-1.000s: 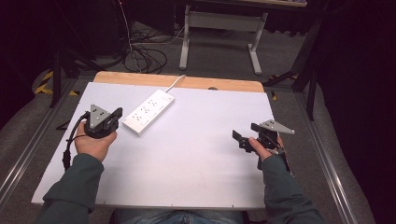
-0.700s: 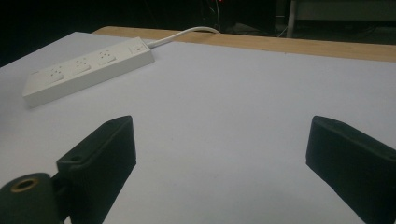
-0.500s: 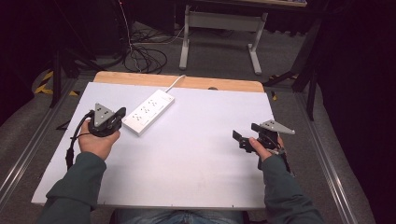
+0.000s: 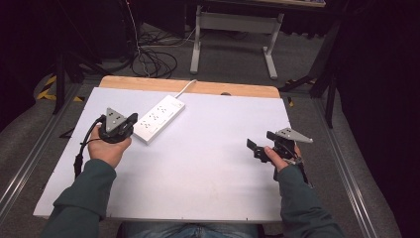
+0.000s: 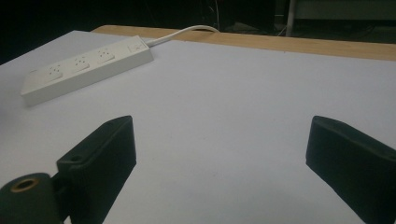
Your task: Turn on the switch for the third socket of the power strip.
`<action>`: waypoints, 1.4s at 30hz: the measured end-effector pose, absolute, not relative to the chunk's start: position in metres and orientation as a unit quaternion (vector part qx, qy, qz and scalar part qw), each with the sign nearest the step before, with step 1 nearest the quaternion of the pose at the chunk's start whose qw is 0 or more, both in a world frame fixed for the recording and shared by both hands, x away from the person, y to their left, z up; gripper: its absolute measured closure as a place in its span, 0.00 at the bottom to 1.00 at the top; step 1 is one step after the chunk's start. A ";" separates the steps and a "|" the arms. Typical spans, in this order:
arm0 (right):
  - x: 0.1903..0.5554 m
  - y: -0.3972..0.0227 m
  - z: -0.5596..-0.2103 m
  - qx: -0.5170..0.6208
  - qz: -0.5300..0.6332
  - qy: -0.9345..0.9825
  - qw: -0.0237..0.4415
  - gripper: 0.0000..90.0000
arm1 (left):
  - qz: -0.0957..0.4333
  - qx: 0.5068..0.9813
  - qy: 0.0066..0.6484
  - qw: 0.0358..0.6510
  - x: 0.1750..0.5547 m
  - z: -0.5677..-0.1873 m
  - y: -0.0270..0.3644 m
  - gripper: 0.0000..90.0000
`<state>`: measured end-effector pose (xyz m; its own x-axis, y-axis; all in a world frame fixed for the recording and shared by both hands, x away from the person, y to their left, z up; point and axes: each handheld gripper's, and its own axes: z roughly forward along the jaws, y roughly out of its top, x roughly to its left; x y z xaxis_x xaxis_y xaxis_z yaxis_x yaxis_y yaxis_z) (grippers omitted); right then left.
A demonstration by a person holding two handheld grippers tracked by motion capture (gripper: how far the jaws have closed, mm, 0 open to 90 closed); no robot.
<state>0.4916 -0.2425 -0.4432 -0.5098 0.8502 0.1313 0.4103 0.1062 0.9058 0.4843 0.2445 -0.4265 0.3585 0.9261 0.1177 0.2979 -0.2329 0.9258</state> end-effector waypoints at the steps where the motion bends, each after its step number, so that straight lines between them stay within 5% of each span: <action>1: 0.492 -0.243 -0.443 0.444 0.500 0.710 0.220 0.10 | 0.359 0.698 0.439 0.438 0.485 -0.427 0.244 1.00; 42: 0.495 -0.241 -0.445 0.444 0.496 0.712 0.222 0.10 | 0.330 0.735 0.432 0.406 0.510 -0.440 0.226 1.00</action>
<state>0.4948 -0.2408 -0.4449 -0.5069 0.8529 0.1251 0.4127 0.1127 0.9039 0.5095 0.2259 -0.4398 0.4090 0.9026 0.1345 0.3669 -0.2976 0.8814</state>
